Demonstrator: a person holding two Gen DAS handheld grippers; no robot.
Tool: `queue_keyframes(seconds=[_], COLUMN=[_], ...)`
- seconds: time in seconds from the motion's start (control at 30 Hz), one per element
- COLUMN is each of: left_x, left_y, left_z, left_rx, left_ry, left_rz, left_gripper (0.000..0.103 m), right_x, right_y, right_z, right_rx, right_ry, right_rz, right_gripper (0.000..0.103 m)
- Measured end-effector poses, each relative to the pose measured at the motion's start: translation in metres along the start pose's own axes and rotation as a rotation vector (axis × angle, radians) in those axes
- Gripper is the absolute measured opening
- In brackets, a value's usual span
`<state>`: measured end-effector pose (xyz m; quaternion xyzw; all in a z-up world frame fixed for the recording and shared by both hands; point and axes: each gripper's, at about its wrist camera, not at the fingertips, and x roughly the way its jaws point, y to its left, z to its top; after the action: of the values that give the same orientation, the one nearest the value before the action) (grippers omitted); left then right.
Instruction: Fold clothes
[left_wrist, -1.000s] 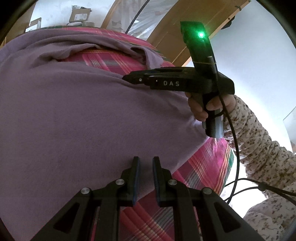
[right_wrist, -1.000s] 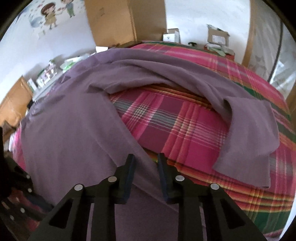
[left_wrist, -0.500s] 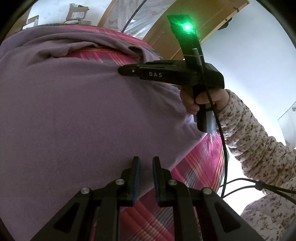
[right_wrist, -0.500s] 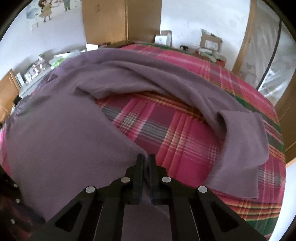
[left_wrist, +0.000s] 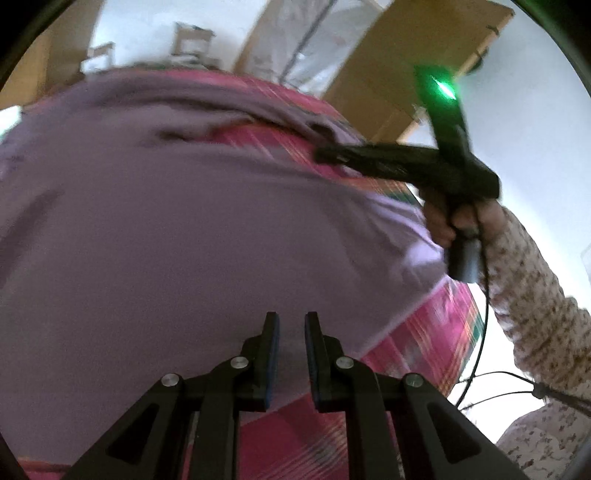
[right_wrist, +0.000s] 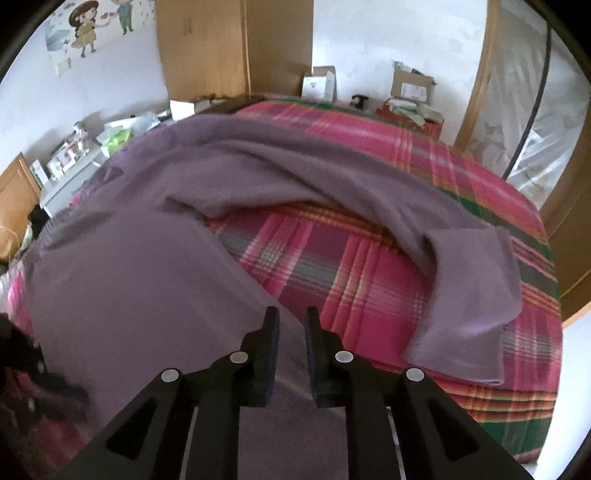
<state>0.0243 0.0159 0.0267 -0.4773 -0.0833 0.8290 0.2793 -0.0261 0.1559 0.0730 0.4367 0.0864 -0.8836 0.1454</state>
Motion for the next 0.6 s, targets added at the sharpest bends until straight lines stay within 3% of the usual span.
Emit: queue_keyframes(seconds=[0.13, 0.3, 0.5, 0.6], left_x=[-0.052, -0.124, -0.211, -0.238], left_y=[0.018, 0.038, 0.032, 0.044], left_z=[0.018, 0.048, 0.096, 0.131], left_rx=[-0.013, -0.087, 0.041, 0.077], left_ry=[-0.102, -0.199, -0.376, -0.415], left_rz=[0.114, 0.231, 0.455, 0.548], left_gripper=[0.015, 0.023, 0.024, 0.024], right_x=[-0.034, -0.093, -0.166, -0.186], right_y=[0.006, 0.019, 0.032, 0.039], right_z=[0.015, 0.048, 0.112, 0.152], right_rx=[-0.005, -0.039, -0.078, -0.098], right_ry=[-0.069, -0.177, -0.317, -0.37], right_rz=[0.008, -0.01, -0.025, -0.038], right_gripper=[0.015, 0.016, 0.02, 0.02])
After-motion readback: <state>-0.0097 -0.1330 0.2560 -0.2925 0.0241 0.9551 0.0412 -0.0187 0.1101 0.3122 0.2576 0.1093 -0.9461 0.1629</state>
